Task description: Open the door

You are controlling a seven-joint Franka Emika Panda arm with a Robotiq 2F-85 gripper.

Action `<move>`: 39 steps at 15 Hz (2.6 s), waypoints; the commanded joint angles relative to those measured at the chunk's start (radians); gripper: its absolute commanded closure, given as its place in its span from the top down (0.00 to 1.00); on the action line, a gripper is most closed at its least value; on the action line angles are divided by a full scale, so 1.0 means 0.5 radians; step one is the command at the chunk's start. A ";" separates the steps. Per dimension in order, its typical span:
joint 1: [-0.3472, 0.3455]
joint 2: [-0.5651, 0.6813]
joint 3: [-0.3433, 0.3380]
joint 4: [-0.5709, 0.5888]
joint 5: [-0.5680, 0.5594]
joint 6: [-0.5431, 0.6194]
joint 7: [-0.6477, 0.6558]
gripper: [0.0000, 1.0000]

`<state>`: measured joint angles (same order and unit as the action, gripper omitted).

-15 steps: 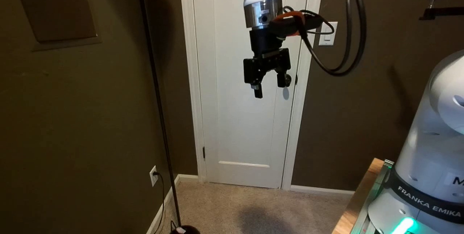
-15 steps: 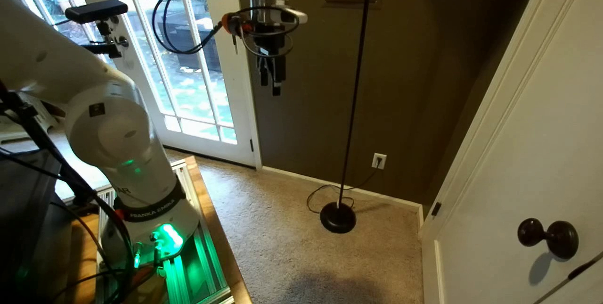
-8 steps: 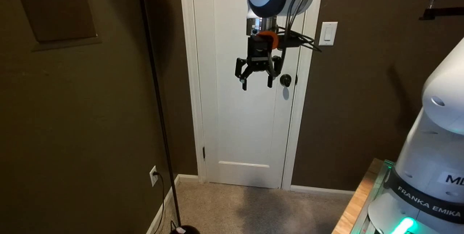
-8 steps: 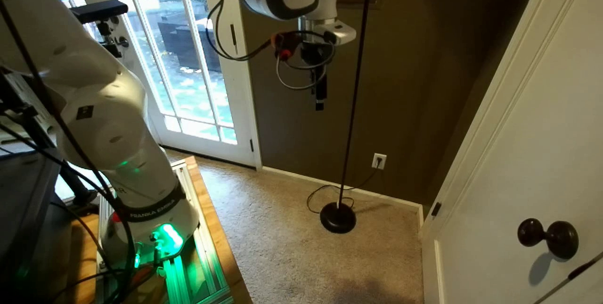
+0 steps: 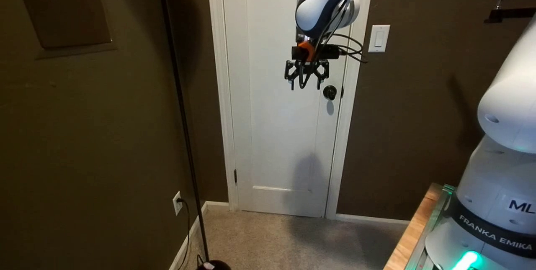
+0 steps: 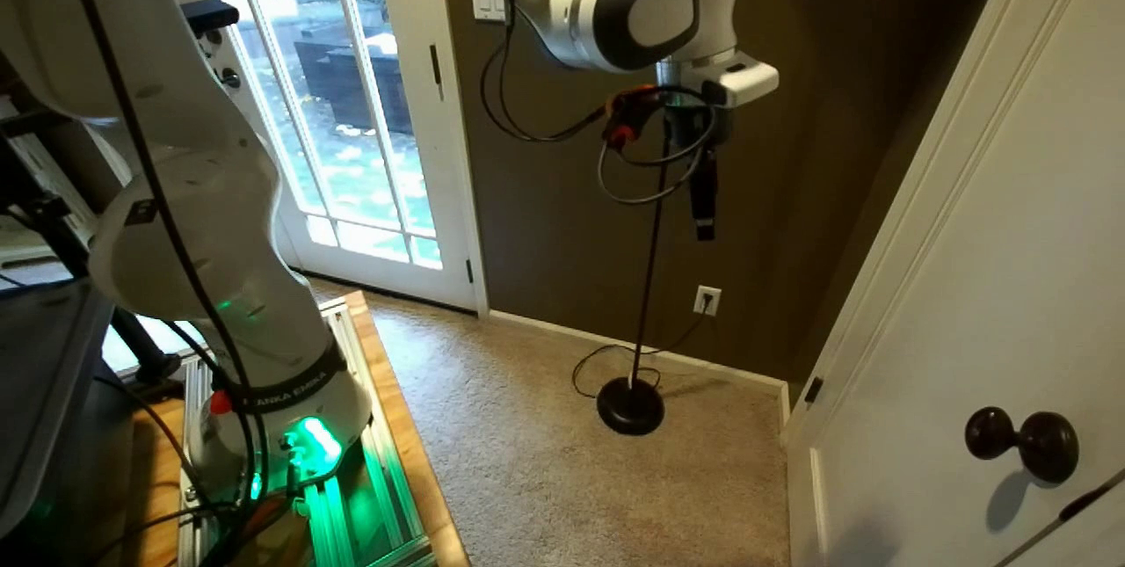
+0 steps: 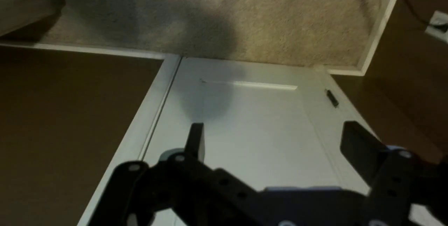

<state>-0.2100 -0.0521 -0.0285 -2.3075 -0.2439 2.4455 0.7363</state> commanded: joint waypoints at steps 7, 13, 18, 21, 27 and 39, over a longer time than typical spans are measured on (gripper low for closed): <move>0.046 0.531 -0.280 0.534 -0.250 -0.022 -0.027 1.00; -0.017 0.751 -0.417 0.730 -0.044 0.003 -0.399 1.00; -0.095 0.883 -0.492 0.865 0.159 0.006 -0.726 1.00; -0.159 0.966 -0.498 0.948 0.276 0.034 -0.875 1.00; -0.119 0.947 -0.537 0.915 0.238 0.020 -0.839 1.00; -0.164 1.321 -0.590 1.386 0.289 -0.070 -0.745 1.00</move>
<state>-0.2856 0.5338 -0.3095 -1.7181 -0.1322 2.4568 0.3646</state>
